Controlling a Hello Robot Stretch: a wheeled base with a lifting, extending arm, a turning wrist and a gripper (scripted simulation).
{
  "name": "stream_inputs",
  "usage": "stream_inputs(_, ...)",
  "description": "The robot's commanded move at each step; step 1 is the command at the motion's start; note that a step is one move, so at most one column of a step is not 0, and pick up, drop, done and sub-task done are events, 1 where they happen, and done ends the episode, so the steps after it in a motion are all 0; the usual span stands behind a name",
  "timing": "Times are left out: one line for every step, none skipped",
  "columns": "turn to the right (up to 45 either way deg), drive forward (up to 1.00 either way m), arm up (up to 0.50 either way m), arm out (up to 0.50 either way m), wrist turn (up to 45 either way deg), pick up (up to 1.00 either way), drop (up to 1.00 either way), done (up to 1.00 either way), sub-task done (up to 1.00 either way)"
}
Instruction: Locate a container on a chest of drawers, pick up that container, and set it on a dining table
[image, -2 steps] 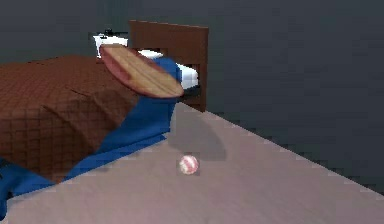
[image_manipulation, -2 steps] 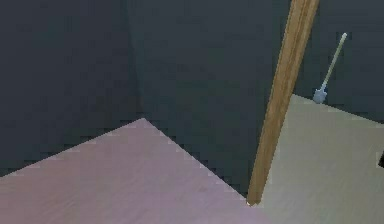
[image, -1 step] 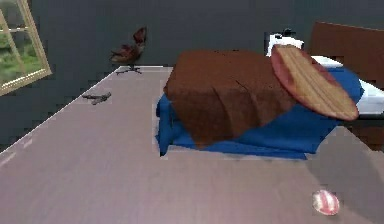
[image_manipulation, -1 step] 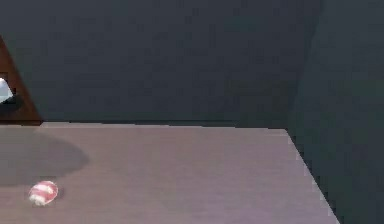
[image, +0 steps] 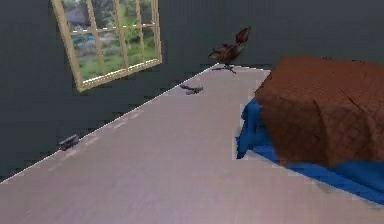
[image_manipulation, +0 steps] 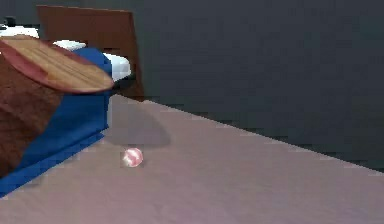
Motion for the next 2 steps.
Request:
stream_inputs(0.0, 1.00, 0.00, 0.00, 0.0, 0.00, 0.00, 0.00, 0.00)
stream_inputs(0.0, 1.00, 0.00, 0.00, 0.0, 0.00, 0.00, 0.00, 0.00)
